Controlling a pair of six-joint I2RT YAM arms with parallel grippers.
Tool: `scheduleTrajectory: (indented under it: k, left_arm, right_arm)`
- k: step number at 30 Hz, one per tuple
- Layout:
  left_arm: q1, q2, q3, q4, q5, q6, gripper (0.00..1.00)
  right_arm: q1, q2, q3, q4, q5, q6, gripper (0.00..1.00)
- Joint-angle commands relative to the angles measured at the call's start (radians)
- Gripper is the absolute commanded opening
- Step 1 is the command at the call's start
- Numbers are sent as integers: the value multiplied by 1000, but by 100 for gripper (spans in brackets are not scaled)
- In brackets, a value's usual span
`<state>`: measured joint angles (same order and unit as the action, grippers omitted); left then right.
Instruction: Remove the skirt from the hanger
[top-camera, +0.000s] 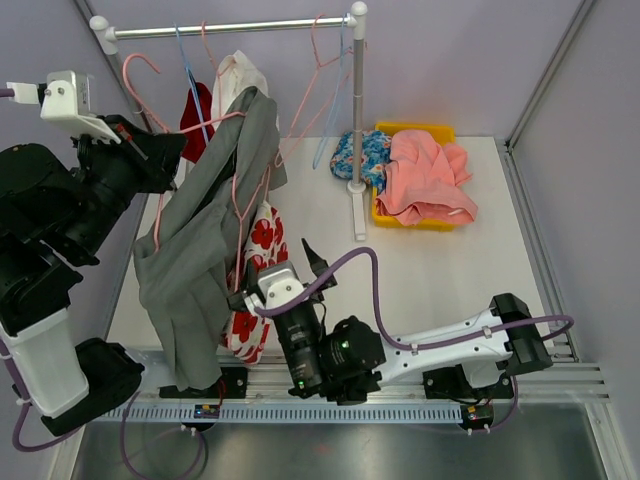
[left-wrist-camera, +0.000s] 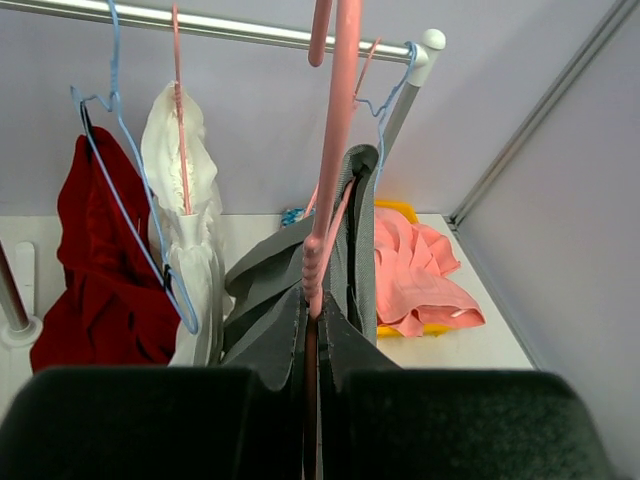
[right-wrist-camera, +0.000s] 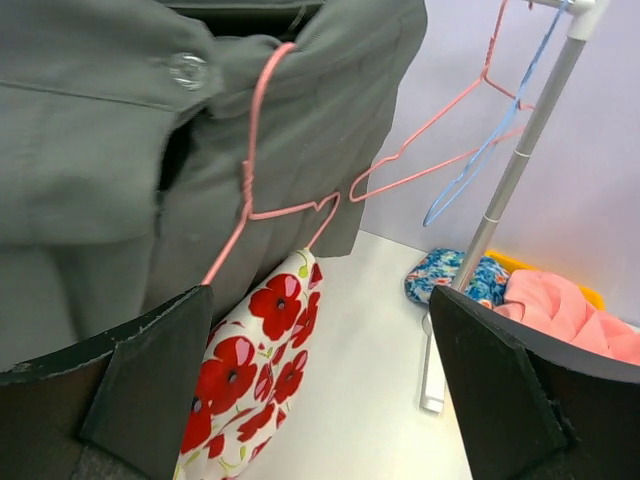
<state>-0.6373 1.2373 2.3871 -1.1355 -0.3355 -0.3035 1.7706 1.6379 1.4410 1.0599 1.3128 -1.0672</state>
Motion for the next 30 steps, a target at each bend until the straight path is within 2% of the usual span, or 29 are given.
scheduleTrajectory:
  k: [1,2,3,4,6,7,13,19,21,23,24,27,30]
  left_arm:
    - [-2,-44,9,132,69,-52,0]
    - [-2,-48,4,134,72,-57,0]
    - [-4,-56,1,141,79,-62,0]
    - [-2,-59,0,144,84,-63,0]
    - [-2,-61,-5,154,89,-68,0]
    - [-2,-62,-8,157,89,-68,0]
    - [-2,-76,-62,192,89,-65,0]
    - [-2,-82,-49,209,93,-62,0]
    - [-2,-78,-37,198,90,-59,0]
    - [-2,-73,-20,195,89,-52,0]
    - [-2,-73,-19,194,87,-52,0]
    - [-4,-75,-16,195,81,-48,0]
    - [-2,-75,-14,203,81,-49,0]
  right_arm:
    - [-49,-39,-21,-41,-40,154,95]
    - [-69,-55,-22,-96,-49,217,95]
    - [-80,-61,-19,-251,-58,290,94]
    - [-91,-67,-13,-335,-69,449,93]
    - [-115,-63,15,-490,-102,574,92]
    - [-120,-56,31,-506,-115,629,91]
    - [-120,30,130,-567,-130,670,91]
    - [-125,60,111,-610,-130,745,86]
    - [-126,63,99,-630,-118,763,78]
    - [-128,56,75,-652,-103,806,75]
    - [-126,51,65,-679,-96,843,69]
    - [-128,24,21,-739,-67,929,62]
    - [-135,-4,-8,-857,-67,1060,60]
